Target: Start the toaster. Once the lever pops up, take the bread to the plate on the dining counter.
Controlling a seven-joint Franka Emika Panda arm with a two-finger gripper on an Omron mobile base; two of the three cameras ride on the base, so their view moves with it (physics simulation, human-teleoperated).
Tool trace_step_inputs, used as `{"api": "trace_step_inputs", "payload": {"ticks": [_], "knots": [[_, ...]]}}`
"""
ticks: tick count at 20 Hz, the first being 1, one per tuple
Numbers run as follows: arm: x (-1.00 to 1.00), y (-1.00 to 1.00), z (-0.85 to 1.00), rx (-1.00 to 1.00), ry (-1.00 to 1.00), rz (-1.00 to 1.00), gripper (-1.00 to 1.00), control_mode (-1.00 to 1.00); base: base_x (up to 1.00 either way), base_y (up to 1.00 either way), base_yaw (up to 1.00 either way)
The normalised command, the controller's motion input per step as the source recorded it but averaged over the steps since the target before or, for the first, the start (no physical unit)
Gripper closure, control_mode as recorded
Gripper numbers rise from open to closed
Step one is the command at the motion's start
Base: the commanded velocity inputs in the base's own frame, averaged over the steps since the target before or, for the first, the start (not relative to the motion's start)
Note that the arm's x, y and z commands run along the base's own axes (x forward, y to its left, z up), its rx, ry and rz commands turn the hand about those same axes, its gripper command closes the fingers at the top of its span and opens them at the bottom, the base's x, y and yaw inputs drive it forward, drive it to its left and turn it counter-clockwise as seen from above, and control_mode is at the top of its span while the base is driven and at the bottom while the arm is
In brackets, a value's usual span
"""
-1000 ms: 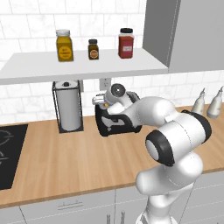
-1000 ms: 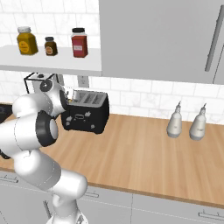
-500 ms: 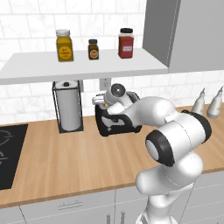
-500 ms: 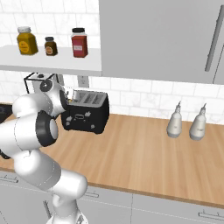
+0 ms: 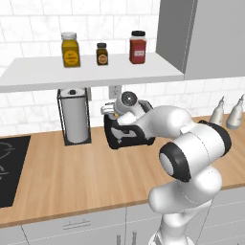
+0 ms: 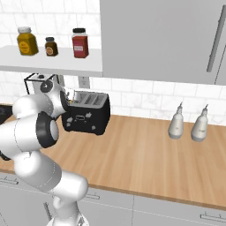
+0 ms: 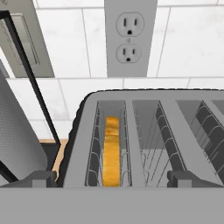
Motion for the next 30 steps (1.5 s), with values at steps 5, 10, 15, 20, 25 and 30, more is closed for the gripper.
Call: {"api": "trace_step_inputs", "payload": {"ticks": [5, 10, 15, 20, 25, 30], "knots": [[0.0, 0.0, 0.0, 0.0, 0.0, 0.0, -1.0, -1.0, 0.0, 0.0, 0.0], [0.0, 0.0, 0.0, 0.0, 0.0, 0.0, -1.0, -1.0, 0.0, 0.0, 0.0], [0.0, 0.0, 0.0, 0.0, 0.0, 0.0, -1.0, -1.0, 0.0, 0.0, 0.0], [0.0, 0.0, 0.0, 0.0, 0.0, 0.0, -1.0, -1.0, 0.0, 0.0, 0.0], [0.0, 0.0, 0.0, 0.0, 0.0, 0.0, -1.0, -1.0, 0.0, 0.0, 0.0], [0.0, 0.0, 0.0, 0.0, 0.0, 0.0, -1.0, -1.0, 0.0, 0.0, 0.0]]}}
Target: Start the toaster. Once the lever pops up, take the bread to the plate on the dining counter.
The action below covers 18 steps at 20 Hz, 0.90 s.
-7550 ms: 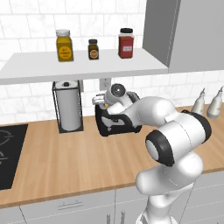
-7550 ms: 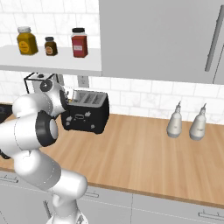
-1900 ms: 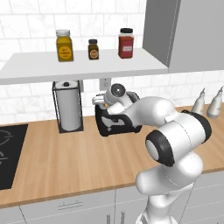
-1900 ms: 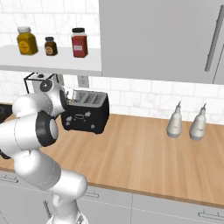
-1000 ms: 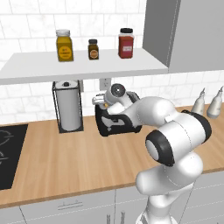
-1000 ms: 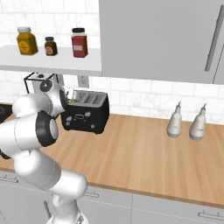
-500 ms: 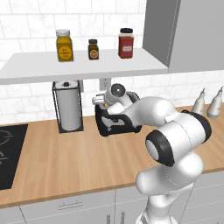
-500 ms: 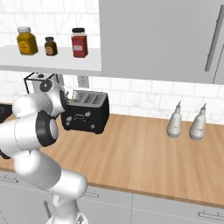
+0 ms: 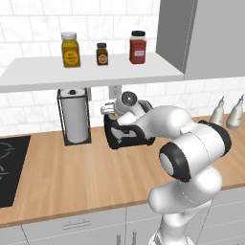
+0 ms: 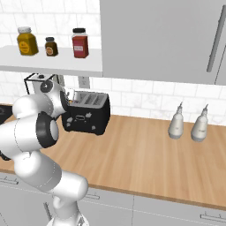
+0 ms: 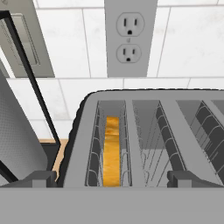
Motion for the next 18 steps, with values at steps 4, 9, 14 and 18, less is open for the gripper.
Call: {"api": "trace_step_inputs", "payload": {"ticks": [4, 9, 14, 18], "knots": [[0.0, 0.0, 0.0, 0.0, 0.0, 0.0, -1.0, -1.0, 0.0, 0.0, 0.0], [0.0, 0.0, 0.0, 0.0, 0.0, 0.0, -1.0, -1.0, 0.0, 0.0, 0.0], [0.0, 0.0, 0.0, 0.0, 0.0, 0.0, -1.0, -1.0, 0.0, 0.0, 0.0], [0.0, 0.0, 0.0, 0.0, 0.0, 0.0, -1.0, -1.0, 0.0, 0.0, 0.0]]}}
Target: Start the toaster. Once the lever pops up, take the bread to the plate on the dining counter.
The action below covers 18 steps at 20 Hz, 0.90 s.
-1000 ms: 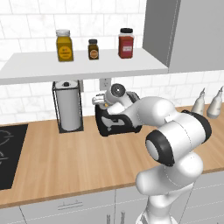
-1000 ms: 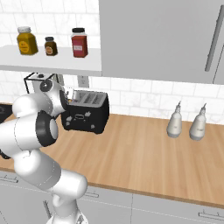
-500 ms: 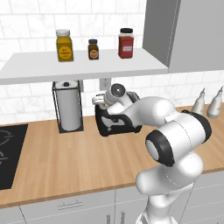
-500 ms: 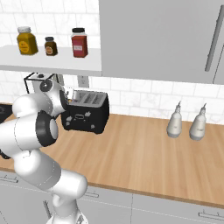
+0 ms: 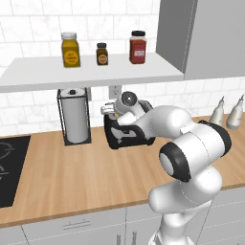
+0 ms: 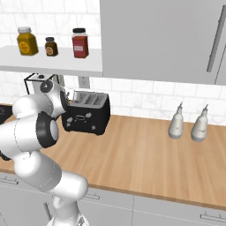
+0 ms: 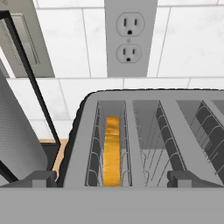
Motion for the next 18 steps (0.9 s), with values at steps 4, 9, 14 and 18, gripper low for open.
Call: {"api": "trace_step_inputs", "payload": {"ticks": [4, 9, 14, 18], "knots": [[0.0, 0.0, 0.0, 0.0, 0.0, 0.0, -1.0, -1.0, 0.0, 0.0, 0.0], [0.0, 0.0, 0.0, 0.0, 0.0, 0.0, -1.0, -1.0, 0.0, 0.0, 0.0], [0.0, 0.0, 0.0, 0.0, 0.0, 0.0, -1.0, -1.0, 0.0, 0.0, 0.0], [0.0, 0.0, 0.0, 0.0, 0.0, 0.0, -1.0, -1.0, 0.0, 0.0, 0.0]]}}
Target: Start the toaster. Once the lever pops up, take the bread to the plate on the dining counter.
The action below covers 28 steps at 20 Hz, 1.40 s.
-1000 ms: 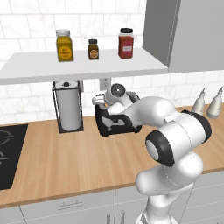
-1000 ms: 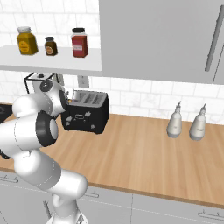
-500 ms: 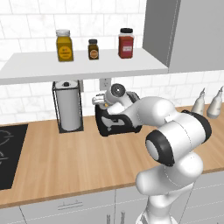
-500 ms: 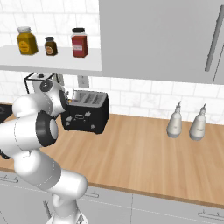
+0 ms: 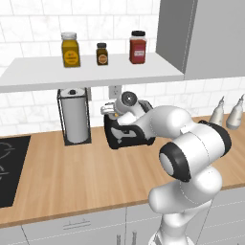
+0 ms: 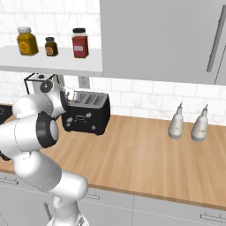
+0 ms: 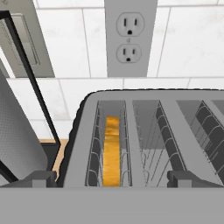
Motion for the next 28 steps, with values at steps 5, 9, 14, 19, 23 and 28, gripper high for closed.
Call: {"api": "trace_step_inputs", "payload": {"ticks": [5, 9, 14, 19, 23, 28], "knots": [[0.0, 0.0, 0.0, 0.0, 0.0, 0.0, -1.0, -1.0, 0.0, 0.0, 0.0], [0.0, 0.0, 0.0, 0.0, 0.0, 0.0, -1.0, -1.0, 0.0, 0.0, 0.0], [0.0, 0.0, 0.0, 0.0, 0.0, 0.0, -1.0, -1.0, 0.0, 0.0, 0.0], [0.0, 0.0, 0.0, 0.0, 0.0, 0.0, -1.0, -1.0, 0.0, 0.0, 0.0], [0.0, 0.0, 0.0, 0.0, 0.0, 0.0, -1.0, -1.0, 0.0, 0.0, 0.0], [0.0, 0.0, 0.0, 0.0, 0.0, 0.0, -1.0, -1.0, 0.0, 0.0, 0.0]]}}
